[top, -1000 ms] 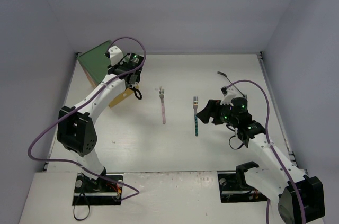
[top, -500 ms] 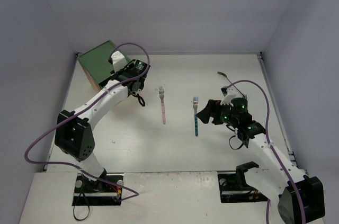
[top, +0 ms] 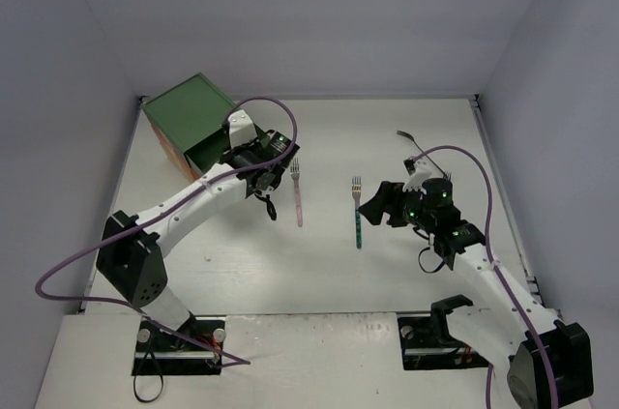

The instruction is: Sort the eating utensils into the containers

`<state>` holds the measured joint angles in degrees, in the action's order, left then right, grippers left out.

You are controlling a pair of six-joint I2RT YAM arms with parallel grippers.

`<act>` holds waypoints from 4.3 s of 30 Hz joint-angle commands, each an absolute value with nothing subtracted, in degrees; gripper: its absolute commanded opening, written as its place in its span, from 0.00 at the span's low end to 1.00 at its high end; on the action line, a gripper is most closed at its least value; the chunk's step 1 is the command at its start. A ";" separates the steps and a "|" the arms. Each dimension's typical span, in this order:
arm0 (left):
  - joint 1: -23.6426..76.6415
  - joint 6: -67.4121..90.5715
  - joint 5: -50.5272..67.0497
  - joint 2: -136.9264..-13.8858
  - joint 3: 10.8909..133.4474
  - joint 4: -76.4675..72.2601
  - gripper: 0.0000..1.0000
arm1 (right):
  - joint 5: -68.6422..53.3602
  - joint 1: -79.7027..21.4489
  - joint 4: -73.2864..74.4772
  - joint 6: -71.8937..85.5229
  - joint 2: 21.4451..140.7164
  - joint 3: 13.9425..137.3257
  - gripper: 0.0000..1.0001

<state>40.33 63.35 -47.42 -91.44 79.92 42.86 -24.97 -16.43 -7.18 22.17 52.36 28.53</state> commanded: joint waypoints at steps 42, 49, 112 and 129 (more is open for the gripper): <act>25.75 13.29 5.78 -91.57 94.70 44.96 0.53 | -26.70 -15.82 -10.18 22.76 54.31 29.55 0.75; 25.84 15.39 10.22 -89.99 93.78 44.91 0.53 | -26.36 -15.82 -10.19 22.41 55.72 30.06 0.75; 45.46 47.90 -25.46 -119.29 97.16 39.68 0.50 | -10.07 -13.80 -3.16 25.49 45.88 28.17 0.74; 43.51 46.57 -18.31 -125.59 94.05 35.58 0.25 | -11.00 -13.27 -3.08 25.40 45.62 27.69 0.74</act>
<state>44.16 46.69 -21.54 -124.03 95.93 37.73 -10.53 -13.84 -0.97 25.45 46.45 27.57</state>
